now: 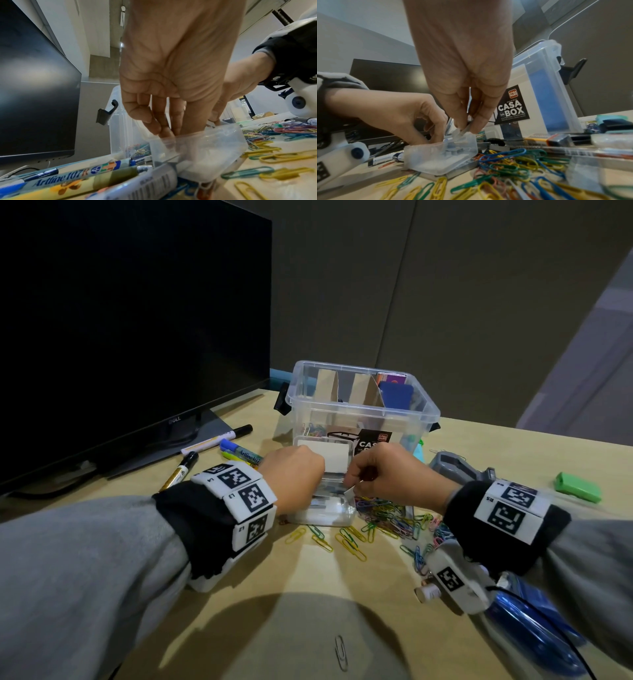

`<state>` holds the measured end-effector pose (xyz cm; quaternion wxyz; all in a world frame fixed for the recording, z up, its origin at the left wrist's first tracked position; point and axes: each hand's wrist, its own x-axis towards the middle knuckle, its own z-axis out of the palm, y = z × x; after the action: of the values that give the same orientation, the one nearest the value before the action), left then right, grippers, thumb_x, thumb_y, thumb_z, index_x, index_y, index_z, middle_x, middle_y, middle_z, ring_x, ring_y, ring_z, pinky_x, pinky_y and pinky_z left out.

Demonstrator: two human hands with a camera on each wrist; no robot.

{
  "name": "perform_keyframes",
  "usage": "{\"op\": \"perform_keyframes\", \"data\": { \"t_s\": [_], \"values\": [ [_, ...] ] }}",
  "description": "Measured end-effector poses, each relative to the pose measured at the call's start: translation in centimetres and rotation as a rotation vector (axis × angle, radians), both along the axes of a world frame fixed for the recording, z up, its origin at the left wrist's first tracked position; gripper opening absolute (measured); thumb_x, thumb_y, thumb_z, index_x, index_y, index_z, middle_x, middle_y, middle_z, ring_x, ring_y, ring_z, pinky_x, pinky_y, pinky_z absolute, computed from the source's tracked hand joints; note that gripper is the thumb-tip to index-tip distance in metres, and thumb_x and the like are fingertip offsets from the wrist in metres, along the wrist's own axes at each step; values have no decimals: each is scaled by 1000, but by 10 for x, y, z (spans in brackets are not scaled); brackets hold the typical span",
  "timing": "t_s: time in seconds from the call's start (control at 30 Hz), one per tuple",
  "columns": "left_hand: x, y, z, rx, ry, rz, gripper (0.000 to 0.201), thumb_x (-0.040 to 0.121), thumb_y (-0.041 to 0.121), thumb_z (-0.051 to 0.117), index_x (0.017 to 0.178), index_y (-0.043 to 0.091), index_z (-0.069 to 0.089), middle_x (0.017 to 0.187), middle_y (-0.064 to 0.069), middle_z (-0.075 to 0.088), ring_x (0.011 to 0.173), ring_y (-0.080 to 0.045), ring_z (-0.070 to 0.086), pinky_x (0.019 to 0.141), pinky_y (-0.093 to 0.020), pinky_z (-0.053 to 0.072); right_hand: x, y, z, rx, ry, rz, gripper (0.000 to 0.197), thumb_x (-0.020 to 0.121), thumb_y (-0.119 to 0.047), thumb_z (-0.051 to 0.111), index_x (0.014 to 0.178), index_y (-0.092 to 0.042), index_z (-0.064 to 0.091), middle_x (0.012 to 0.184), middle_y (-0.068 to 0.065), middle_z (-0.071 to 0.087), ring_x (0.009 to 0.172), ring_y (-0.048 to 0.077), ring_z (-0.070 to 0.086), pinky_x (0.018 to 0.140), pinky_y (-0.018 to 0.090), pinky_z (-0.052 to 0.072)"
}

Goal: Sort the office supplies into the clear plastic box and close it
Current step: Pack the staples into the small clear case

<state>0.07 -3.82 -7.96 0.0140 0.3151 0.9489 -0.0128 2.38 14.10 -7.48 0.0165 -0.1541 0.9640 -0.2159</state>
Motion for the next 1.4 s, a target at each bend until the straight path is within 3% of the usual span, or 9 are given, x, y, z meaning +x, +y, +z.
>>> {"op": "perform_keyframes", "data": {
  "t_s": [0.17,0.37,0.53,0.73,0.9,0.97,1.13,1.27,1.4],
  "values": [
    [-1,0,2,66,-68,-68,10,88,16,63,92,21,71,80,7,57,81,-17,56,68,-28,47,-1,-2,0,11,-12,17,18,83,-2,69,90,-18,75,79,-16,65,67,-10,58,64,3,45],
    [-4,0,-1,10,3,-9,13,89,8,61,93,18,70,95,-3,65,88,-25,62,76,-36,54,-1,-3,1,32,-5,20,17,85,-3,68,92,-17,75,82,-13,65,73,-4,60,69,3,48],
    [-6,-2,-2,34,11,1,15,89,5,59,97,14,69,97,-5,64,91,-25,62,74,-33,52,1,0,3,-44,-31,-21,18,85,-2,68,90,-18,75,82,-11,68,72,-1,63,69,10,52],
    [-7,2,10,574,-423,23,25,79,26,79,100,15,70,88,1,72,85,-14,67,80,-29,55,6,5,14,-458,-182,-179,15,84,6,66,91,-6,72,88,10,73,76,13,68,79,27,58],
    [-5,9,10,906,-614,99,4,84,10,74,87,7,72,74,-5,71,63,-9,64,65,-23,54,10,6,23,-572,-174,-236,12,85,7,63,95,2,68,94,20,70,81,25,68,79,33,60],
    [-4,12,10,899,-593,117,1,85,8,72,86,9,72,71,-2,69,62,-8,62,64,-22,52,10,11,25,-436,-121,-307,5,88,1,64,90,1,68,89,20,71,79,28,70,74,33,61],
    [-2,13,5,864,-576,199,7,90,6,65,91,5,72,72,0,65,66,-9,60,63,-22,51,13,26,28,500,-188,-402,15,87,-22,65,80,-9,66,71,3,63,61,19,60,65,27,53],
    [0,13,2,850,-603,228,11,93,6,60,93,6,70,76,-1,63,67,-10,59,62,-21,53,16,27,22,608,-336,-438,33,90,-34,64,67,-17,48,63,-2,54,49,8,50,49,17,45],
    [0,10,2,866,-664,189,6,91,6,64,93,7,69,85,-6,68,72,-11,62,73,-26,58,9,27,18,594,-419,-413,28,85,-34,72,74,-12,59,65,0,58,52,10,54,54,21,51]
  ]
}}
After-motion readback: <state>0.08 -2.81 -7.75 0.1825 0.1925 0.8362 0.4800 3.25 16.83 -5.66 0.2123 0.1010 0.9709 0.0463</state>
